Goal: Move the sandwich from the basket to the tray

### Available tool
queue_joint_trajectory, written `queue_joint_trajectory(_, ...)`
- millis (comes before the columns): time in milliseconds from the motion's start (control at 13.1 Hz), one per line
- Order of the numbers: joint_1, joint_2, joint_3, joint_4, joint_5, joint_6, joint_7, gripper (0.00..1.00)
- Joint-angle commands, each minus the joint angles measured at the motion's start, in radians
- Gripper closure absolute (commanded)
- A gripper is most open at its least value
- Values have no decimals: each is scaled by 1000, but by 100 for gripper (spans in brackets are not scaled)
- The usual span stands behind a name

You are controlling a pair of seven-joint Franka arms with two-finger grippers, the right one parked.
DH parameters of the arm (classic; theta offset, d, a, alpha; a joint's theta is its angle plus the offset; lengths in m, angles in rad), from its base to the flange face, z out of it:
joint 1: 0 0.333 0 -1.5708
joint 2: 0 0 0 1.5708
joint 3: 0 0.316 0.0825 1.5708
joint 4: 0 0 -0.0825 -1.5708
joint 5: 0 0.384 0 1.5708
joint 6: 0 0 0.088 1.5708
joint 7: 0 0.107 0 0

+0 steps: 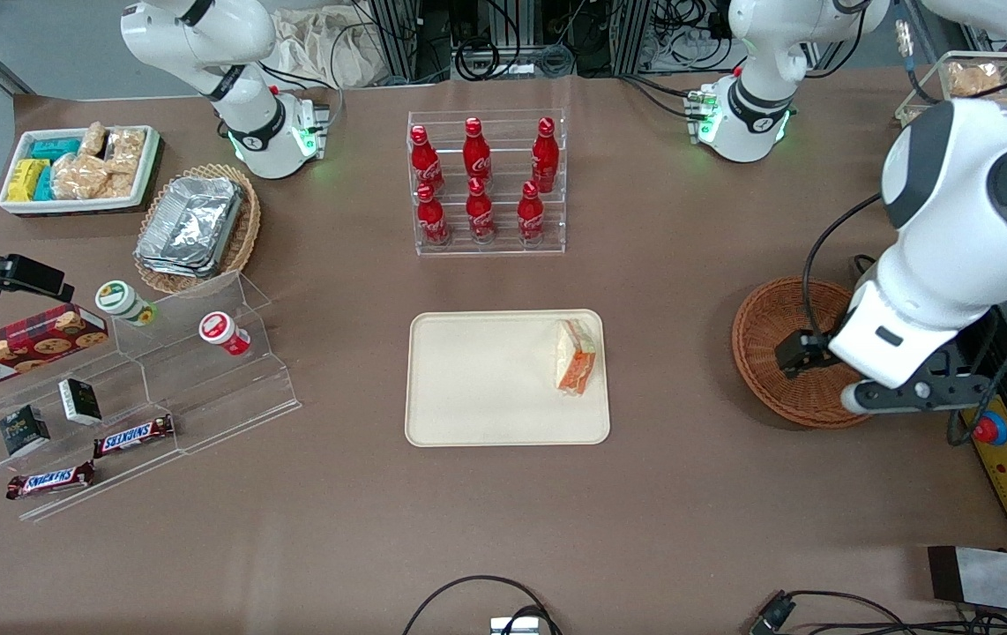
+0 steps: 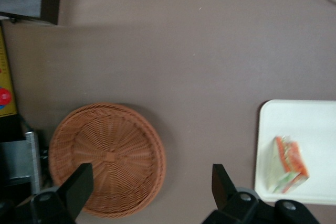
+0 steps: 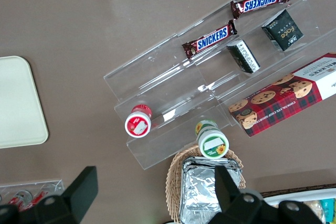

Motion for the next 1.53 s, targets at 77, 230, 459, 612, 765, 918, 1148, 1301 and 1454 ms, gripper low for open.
queue_joint_trajectory(77,-17,-178,91,-166,-28,-10,124,0)
queue_joint_trajectory(230,-43,-214,151,-163,-29,-55,189,0)
queue_joint_trajectory(459,-60,-254,228,-157,-84,-85,284,0)
queue_joint_trajectory(612,-60,-275,238,-144,-78,-125,345,0)
queue_joint_trajectory(765,-60,-280,248,-111,-77,-179,384,0)
queue_joint_trajectory(918,-60,-289,252,-97,-77,-217,427,0)
queue_joint_trajectory(1148,-60,-308,254,-94,-78,-242,425,0)
queue_joint_trajectory(1301,-60,-311,254,-94,-81,-242,424,0)
queue_joint_trajectory(1454,-69,-305,249,-94,-90,-240,416,0)
